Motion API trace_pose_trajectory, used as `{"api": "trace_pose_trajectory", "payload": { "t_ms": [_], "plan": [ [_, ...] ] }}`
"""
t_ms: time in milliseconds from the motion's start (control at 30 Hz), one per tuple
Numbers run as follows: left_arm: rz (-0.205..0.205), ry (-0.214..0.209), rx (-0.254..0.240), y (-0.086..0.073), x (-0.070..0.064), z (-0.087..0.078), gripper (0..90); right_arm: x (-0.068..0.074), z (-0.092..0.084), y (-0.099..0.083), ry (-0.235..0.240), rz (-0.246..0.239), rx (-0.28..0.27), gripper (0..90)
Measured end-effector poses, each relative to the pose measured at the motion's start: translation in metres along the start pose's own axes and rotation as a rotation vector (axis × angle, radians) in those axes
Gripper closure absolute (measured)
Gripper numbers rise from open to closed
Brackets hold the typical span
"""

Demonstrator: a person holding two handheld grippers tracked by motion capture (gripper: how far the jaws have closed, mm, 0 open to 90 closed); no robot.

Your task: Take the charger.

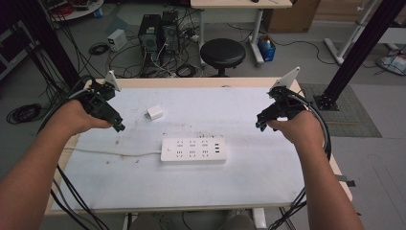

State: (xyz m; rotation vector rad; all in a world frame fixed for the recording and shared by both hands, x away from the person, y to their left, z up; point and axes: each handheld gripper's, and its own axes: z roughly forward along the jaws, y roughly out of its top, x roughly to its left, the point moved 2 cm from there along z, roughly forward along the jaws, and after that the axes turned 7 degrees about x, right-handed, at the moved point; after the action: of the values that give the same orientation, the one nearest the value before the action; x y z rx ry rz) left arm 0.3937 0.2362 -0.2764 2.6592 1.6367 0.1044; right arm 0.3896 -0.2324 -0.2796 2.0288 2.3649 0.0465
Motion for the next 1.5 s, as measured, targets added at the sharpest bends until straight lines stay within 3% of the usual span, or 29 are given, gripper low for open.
{"api": "trace_pose_trajectory", "payload": {
  "t_ms": [400, 600, 667, 733, 867, 1267, 1400, 1500],
  "plan": [
    [0.085, 0.004, -0.025, 0.021, 0.001, 0.014, 16.4, 0.004, 0.002, -0.005, 0.002, -0.023, -0.014, 10.9],
    [0.194, 0.013, -0.056, 0.046, -0.004, 0.036, 16.5, 0.007, 0.0, -0.013, -0.001, -0.05, -0.026, 10.9],
    [0.198, 0.012, -0.063, 0.05, -0.005, 0.04, 16.5, 0.007, 0.0, -0.014, -0.001, -0.049, -0.024, 10.9],
    [0.24, 0.011, -0.067, 0.059, -0.005, 0.049, 16.4, 0.008, -0.001, -0.018, -0.001, -0.052, -0.025, 10.9],
    [0.28, 0.023, -0.082, 0.073, -0.004, 0.061, 16.5, 0.006, 0.0, -0.022, 0.014, -0.061, -0.034, 10.9],
    [0.303, 0.006, -0.084, 0.106, 0.003, 0.098, 16.5, 0.008, 0.002, -0.029, 0.003, -0.073, -0.036, 10.9],
    [0.3, 0.016, -0.099, 0.117, 0.009, 0.11, 16.5, 0.007, 0.003, -0.032, -0.003, -0.074, -0.031, 10.9],
    [0.301, 0.016, -0.084, 0.127, 0.017, 0.123, 16.5, 0.005, 0.001, -0.036, 0.002, -0.067, -0.036, 10.9]
  ]
}}
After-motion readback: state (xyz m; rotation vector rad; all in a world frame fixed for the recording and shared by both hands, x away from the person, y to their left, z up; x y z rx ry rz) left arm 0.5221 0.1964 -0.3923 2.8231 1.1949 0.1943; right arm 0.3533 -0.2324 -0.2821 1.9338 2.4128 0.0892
